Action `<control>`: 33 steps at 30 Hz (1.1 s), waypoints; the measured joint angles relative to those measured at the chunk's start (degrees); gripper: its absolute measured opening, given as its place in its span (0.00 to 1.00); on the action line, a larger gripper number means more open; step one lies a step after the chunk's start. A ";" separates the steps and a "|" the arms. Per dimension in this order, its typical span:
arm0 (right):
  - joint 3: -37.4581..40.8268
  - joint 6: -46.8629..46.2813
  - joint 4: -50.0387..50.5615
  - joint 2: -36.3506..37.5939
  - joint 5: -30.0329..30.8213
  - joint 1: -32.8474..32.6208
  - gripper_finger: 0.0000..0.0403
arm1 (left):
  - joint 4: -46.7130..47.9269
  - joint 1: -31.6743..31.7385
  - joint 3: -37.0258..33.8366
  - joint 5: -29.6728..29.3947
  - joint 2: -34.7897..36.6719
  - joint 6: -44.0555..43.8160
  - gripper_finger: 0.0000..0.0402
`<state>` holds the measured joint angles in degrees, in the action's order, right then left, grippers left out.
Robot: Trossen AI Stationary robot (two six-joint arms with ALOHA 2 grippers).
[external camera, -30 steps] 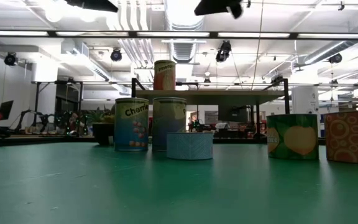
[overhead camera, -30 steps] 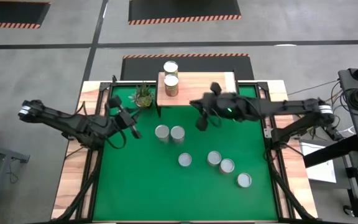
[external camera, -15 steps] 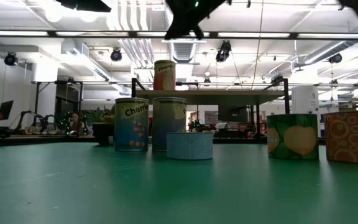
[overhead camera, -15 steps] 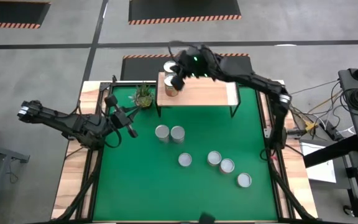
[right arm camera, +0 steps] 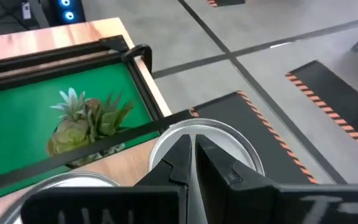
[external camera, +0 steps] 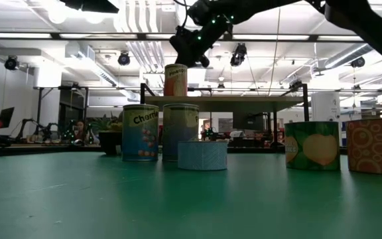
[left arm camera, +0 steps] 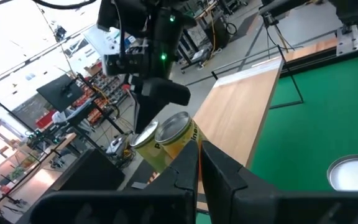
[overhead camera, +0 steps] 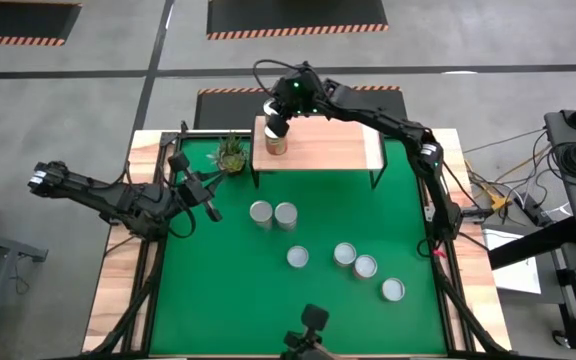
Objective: Pick and place cans onto a shelf
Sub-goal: Put the canned pears on the shelf
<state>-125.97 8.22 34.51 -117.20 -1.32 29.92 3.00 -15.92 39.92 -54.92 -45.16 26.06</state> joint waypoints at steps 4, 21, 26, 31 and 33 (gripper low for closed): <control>-0.05 0.21 1.70 0.01 0.23 0.01 0.03 | -0.01 0.00 0.00 0.01 -0.06 0.00 0.00; 0.13 -0.12 3.83 -0.12 0.40 -0.01 0.03 | -0.93 0.01 0.00 0.03 -0.23 -0.15 0.00; 0.06 -1.22 4.43 0.08 0.40 -0.25 0.03 | -1.82 0.01 0.00 0.03 -0.25 -0.17 0.00; -0.07 -1.35 4.06 1.51 0.32 -0.30 0.03 | -2.35 0.01 0.00 0.05 -0.27 -0.17 0.00; -0.20 -0.88 3.17 1.69 1.29 -0.30 0.03 | -2.37 0.00 0.00 0.05 -0.29 -0.17 0.00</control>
<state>-126.17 7.34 37.68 -115.51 -0.04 29.63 0.62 -15.92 39.92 -54.87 -45.45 25.89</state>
